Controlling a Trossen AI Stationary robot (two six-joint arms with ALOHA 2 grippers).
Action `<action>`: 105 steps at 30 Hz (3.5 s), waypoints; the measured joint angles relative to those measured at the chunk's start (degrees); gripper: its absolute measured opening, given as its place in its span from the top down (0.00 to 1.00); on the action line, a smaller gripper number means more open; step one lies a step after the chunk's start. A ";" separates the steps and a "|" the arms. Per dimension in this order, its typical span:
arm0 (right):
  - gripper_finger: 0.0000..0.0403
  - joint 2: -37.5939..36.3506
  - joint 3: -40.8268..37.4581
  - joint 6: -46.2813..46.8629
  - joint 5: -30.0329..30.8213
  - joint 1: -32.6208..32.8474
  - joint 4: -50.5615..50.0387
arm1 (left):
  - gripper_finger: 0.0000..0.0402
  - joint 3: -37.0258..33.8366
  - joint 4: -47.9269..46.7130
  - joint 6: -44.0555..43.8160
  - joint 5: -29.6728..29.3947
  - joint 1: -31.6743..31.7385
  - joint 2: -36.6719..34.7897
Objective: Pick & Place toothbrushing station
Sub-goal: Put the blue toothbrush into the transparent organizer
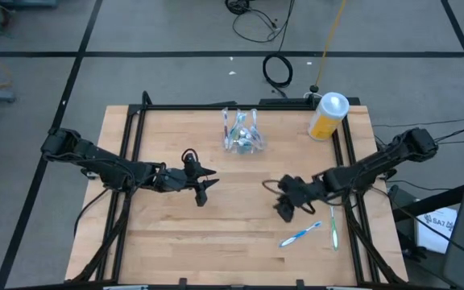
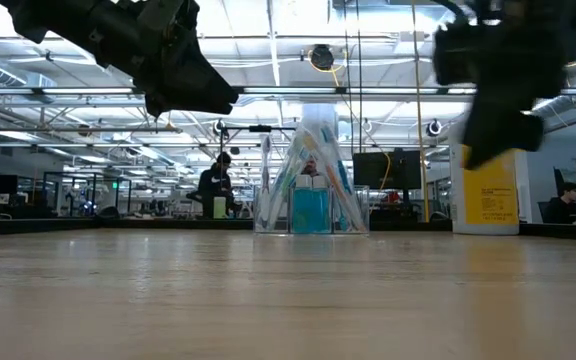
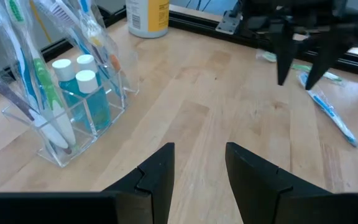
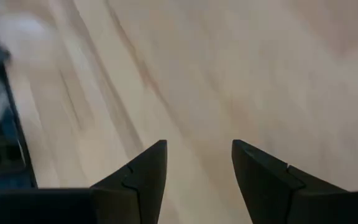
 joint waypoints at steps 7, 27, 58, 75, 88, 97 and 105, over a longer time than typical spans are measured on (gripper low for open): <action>0.57 0.03 -0.02 -1.05 -8.80 8.34 -6.70 | 0.63 0.00 0.02 2.62 -0.02 0.00 0.00; 0.57 7.79 -0.03 -15.42 -4.05 24.97 -8.33 | 0.63 0.00 0.07 2.96 0.92 0.00 0.00; 0.98 15.18 -0.23 -57.94 12.99 23.40 4.93 | 0.63 0.00 1.97 2.77 1.13 0.00 0.00; 1.00 15.04 -0.09 -123.43 18.29 4.98 45.81 | 0.63 -0.01 4.58 -13.87 17.87 -1.13 0.00; 1.00 17.14 0.02 -141.83 13.85 -1.33 53.63 | 0.63 -0.01 16.55 -20.35 15.68 -2.87 5.72; 1.00 20.74 0.02 -143.25 13.60 -3.28 56.14 | 0.63 -0.02 25.40 -27.19 25.86 2.48 15.83; 1.00 20.77 0.02 -142.87 10.64 -4.81 55.99 | 0.63 0.26 30.15 -26.81 31.02 3.43 18.85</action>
